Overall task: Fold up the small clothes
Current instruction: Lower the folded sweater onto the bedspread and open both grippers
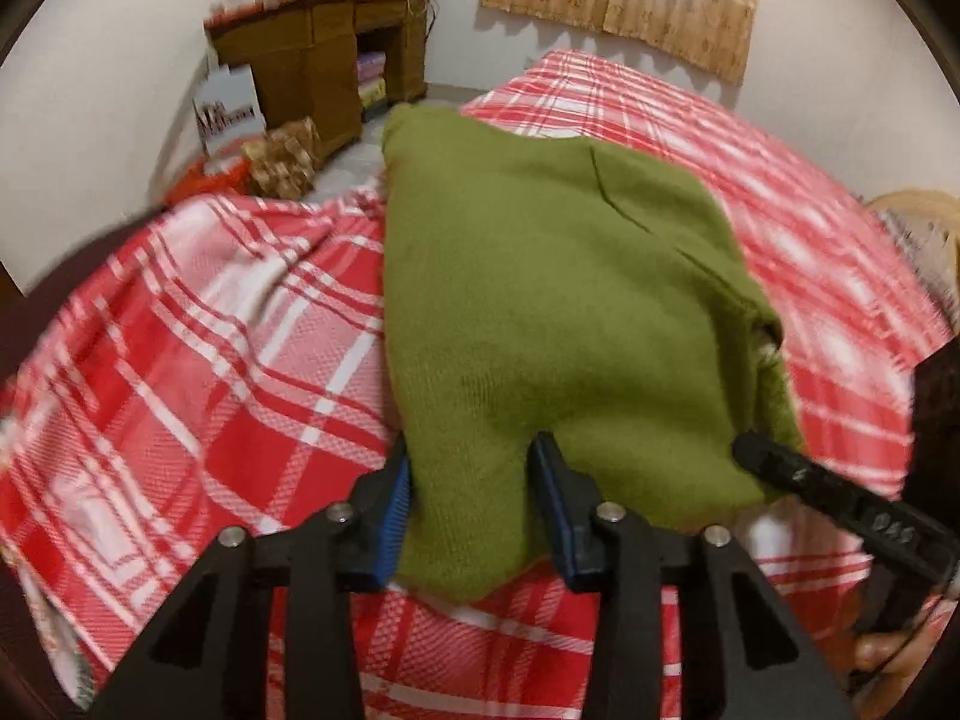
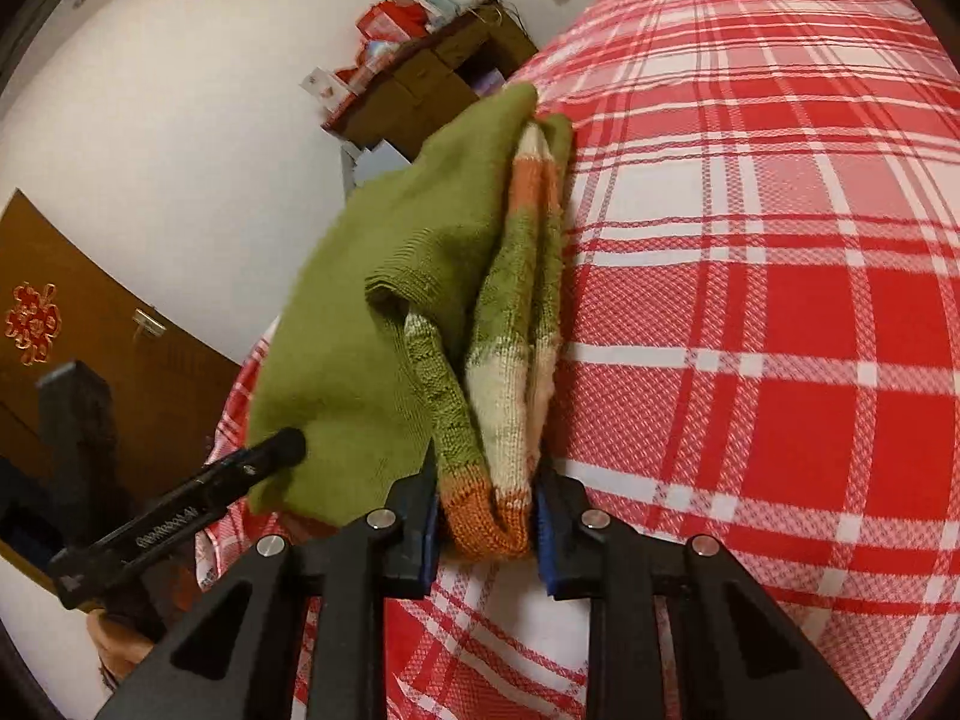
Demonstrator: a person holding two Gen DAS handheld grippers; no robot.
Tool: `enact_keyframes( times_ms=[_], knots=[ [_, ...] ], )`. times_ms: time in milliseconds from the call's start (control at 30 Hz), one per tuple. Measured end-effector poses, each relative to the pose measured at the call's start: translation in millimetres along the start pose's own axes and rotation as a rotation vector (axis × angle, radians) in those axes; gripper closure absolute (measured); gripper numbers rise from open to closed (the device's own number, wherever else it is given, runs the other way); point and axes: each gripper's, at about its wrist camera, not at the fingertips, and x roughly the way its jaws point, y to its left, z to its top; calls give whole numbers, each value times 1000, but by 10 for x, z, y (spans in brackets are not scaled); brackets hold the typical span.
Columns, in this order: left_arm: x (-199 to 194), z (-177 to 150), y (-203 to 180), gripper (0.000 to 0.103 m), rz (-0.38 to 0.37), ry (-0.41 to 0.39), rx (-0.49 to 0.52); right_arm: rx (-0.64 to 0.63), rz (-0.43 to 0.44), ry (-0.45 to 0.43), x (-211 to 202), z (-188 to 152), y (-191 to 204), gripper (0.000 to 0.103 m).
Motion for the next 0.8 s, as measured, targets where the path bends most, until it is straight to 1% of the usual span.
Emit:
enact_keyframes(
  times_ms=[67, 133, 233, 300, 333, 367, 400, 433, 467, 500, 533, 567, 633, 700, 733, 800],
  knots=[
    [-63, -17, -57, 58, 34, -17, 27, -41, -47, -10, -84, -27, 99, 72],
    [-128, -45, -76, 57, 58, -37, 46, -70, -88, -19, -176, -52, 178, 71],
    [-207, -95, -91, 57, 79, -53, 64, -119, -179, -64, -368, -130, 303, 66],
    [-247, -138, -100, 57, 81, -50, 64, -156, -250, -92, -490, -174, 380, 57],
    [-263, -151, -108, 57, 82, -49, 68, -180, -299, -108, -549, -201, 430, 53],
    [-286, -177, -125, 56, 88, -50, 73, -199, -334, -120, -598, -220, 463, 47],
    [-310, -194, -159, 54, 103, -53, 82, -216, -365, -135, -665, -256, 491, 45],
    [-342, -216, -199, 47, 115, -60, 91, -231, -398, -152, -729, -290, 542, 45],
    [-396, -249, -222, 40, 125, -75, 104, -234, -411, -161, -771, -290, 541, 45],
    [-438, -266, -233, 36, 128, -85, 108, -236, -421, -174, -824, -320, 571, 44],
    [-495, -291, -247, 28, 128, -98, 111, -240, -418, -186, -874, -342, 608, 44],
    [-543, -307, -250, 23, 126, -108, 110, -243, -415, -192, -902, -351, 632, 42],
    [-656, -338, -281, 20, 132, -140, 120, -252, -430, -206, -999, -401, 700, 39],
    [-762, -354, -320, 11, 146, -172, 138, -262, -446, -219, -1031, -433, 792, 38],
    [-828, -361, -334, 4, 152, -193, 143, -266, -455, -234, -1098, -458, 830, 38],
    [-933, -375, -337, 2, 161, -234, 145, -265, -468, -273, -1218, -487, 895, 38]
  ],
)
